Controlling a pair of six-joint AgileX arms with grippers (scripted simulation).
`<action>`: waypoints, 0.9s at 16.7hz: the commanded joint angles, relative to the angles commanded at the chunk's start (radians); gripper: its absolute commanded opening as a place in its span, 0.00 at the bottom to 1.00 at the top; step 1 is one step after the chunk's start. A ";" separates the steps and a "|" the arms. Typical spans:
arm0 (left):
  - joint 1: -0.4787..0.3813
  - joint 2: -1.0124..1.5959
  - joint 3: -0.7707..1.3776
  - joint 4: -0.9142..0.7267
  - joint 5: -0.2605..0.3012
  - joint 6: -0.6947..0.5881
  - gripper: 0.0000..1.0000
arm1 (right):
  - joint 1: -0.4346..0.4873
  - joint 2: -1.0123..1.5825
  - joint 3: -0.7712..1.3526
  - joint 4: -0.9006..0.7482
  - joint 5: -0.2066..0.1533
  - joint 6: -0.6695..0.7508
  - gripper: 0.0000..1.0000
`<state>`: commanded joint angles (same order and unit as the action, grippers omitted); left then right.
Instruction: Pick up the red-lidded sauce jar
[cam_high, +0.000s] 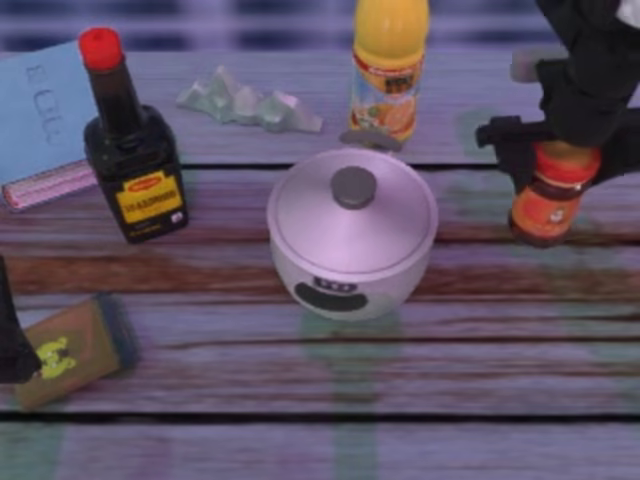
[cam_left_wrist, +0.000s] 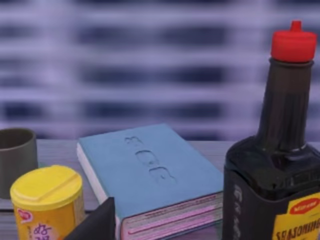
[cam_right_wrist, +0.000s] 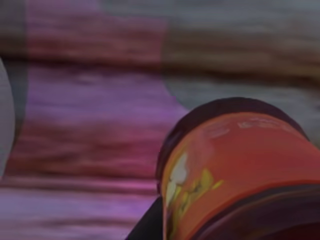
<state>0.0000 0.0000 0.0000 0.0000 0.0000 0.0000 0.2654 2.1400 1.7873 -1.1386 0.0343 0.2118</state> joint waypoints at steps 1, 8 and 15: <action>0.000 0.000 0.000 0.000 0.000 0.000 1.00 | 0.012 0.000 -0.006 0.010 0.005 0.039 0.00; 0.000 0.000 0.000 0.000 0.000 0.000 1.00 | 0.023 -0.004 -0.013 0.023 0.010 0.089 0.00; 0.000 0.000 0.000 0.000 0.000 0.000 1.00 | 0.027 0.040 -0.120 0.174 0.012 0.089 0.00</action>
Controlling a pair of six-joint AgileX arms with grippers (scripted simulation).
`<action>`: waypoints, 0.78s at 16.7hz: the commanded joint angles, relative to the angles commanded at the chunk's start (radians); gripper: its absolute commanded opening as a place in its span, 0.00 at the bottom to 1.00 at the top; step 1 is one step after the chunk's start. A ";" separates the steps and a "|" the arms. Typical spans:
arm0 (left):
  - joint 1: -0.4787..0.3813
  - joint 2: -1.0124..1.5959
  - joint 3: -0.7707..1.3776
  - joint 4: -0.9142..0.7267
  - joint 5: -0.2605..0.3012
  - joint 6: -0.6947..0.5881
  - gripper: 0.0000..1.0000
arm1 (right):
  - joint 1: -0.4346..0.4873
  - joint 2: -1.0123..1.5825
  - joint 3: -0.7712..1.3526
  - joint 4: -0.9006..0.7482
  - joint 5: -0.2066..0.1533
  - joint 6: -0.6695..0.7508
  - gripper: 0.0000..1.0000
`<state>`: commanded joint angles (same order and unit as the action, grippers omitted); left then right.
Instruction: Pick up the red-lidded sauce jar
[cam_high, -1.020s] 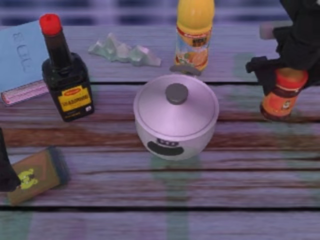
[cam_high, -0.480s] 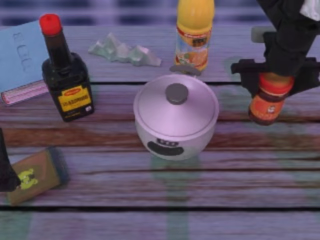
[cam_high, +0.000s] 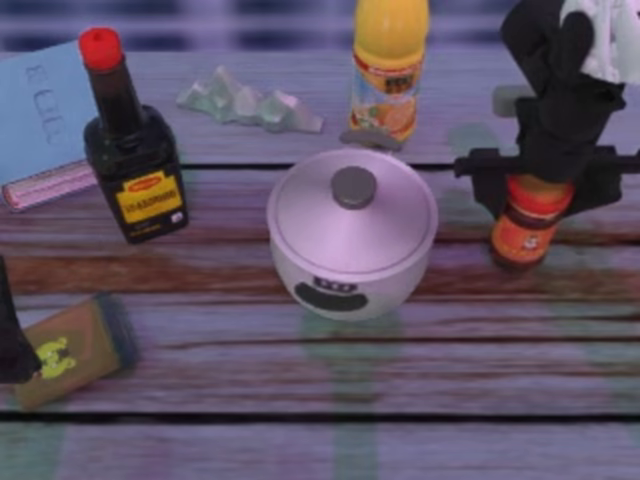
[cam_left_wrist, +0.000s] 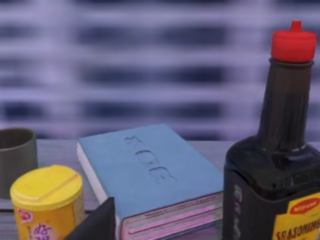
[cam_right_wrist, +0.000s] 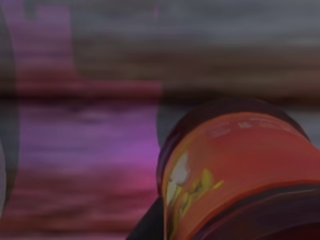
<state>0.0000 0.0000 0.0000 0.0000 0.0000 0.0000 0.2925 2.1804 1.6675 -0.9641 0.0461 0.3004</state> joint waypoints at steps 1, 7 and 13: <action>0.000 0.000 0.000 0.000 0.000 0.000 1.00 | 0.000 0.006 -0.012 0.017 0.001 0.000 0.00; 0.000 0.000 0.000 0.000 0.000 0.000 1.00 | 0.001 0.008 -0.017 0.022 0.001 0.000 0.15; 0.000 0.000 0.000 0.000 0.000 0.000 1.00 | 0.001 0.008 -0.017 0.022 0.001 0.000 0.60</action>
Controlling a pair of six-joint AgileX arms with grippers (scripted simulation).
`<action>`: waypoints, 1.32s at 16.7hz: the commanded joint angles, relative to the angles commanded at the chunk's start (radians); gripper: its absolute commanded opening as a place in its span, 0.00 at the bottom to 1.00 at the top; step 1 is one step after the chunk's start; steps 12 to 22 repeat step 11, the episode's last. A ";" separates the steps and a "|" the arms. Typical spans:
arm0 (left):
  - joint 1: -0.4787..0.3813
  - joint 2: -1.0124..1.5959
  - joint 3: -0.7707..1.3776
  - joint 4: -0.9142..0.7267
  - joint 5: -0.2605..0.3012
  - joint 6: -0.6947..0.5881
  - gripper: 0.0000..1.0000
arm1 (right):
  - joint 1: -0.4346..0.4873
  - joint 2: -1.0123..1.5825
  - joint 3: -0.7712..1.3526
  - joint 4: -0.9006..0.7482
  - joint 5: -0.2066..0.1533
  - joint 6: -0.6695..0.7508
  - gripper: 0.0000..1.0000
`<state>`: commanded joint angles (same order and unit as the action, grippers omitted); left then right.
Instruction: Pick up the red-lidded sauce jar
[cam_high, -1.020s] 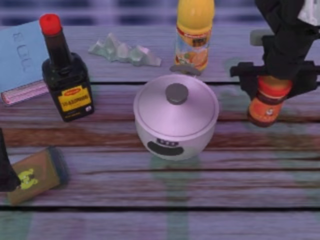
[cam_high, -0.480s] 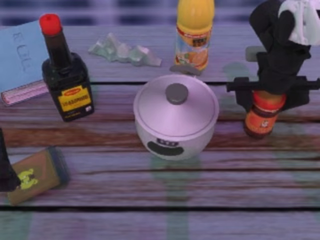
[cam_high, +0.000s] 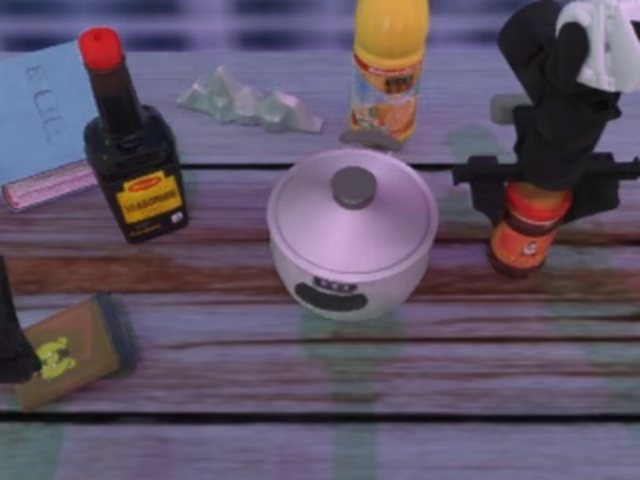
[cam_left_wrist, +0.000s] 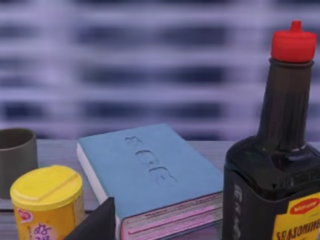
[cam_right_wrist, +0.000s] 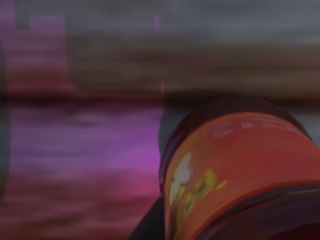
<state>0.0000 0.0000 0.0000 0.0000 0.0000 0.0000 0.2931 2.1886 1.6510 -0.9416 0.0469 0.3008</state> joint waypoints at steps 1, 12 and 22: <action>0.000 0.000 0.000 0.000 0.000 0.000 1.00 | 0.000 0.000 0.000 0.000 0.000 0.000 0.68; 0.000 0.000 0.000 0.000 0.000 0.000 1.00 | 0.000 0.000 0.000 0.000 0.000 0.000 1.00; 0.000 0.000 0.000 0.000 0.000 0.000 1.00 | 0.000 0.000 0.000 0.000 0.000 0.000 1.00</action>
